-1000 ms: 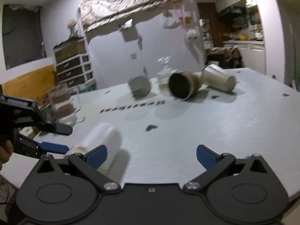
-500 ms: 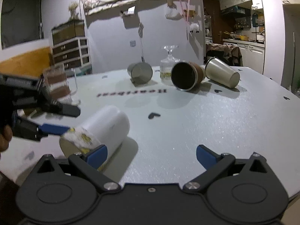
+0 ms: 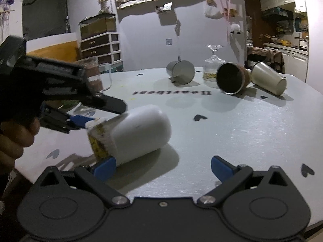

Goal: Flip cup upright

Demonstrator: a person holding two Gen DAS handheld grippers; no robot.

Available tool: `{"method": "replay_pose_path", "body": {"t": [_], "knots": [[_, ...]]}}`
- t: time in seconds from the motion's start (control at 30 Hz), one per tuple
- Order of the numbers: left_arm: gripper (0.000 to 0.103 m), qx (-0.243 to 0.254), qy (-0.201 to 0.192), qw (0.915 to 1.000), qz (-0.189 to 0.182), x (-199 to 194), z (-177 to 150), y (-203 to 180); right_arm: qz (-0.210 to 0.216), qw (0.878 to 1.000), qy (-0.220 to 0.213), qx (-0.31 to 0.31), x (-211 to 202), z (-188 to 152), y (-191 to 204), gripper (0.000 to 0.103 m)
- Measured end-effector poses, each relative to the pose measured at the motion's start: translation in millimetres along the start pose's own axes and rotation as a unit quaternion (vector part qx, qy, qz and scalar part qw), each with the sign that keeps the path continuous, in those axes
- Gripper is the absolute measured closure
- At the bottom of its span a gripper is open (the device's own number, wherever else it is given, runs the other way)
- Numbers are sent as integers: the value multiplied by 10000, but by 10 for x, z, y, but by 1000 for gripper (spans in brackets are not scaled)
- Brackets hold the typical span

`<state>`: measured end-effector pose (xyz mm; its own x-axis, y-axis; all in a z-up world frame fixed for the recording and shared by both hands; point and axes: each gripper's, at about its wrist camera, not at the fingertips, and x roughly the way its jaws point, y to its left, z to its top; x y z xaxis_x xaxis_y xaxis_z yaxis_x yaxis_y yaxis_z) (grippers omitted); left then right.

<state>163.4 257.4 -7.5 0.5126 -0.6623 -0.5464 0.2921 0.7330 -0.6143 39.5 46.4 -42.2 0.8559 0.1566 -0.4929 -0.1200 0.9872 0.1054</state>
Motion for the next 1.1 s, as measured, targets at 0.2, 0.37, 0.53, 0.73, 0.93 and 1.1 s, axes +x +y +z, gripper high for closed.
{"method": "replay_pose_path", "body": {"t": [0.2,0.37,0.53,0.73,0.93,1.1], "knots": [[13,433,-123,9989,-102,-190,-42,-78,-158,9991,-284,290,-77,135,-262,1],[9,1406,46,9900,51,-195,-291,-336,-173,9962,-339,783,111,410,-496,1],[8,2341,183,9707,503,-104,-631,-613,-51,9959,36,903,388,525,-545,1],[8,2723,269,9582,835,67,-808,-689,-125,9966,183,789,438,462,-528,1],[8,2474,172,9630,1055,21,-770,-572,-208,9955,173,908,372,423,-653,1],[8,2246,40,9667,1228,-19,-693,-457,-341,9937,276,1036,355,350,-760,1]]}}
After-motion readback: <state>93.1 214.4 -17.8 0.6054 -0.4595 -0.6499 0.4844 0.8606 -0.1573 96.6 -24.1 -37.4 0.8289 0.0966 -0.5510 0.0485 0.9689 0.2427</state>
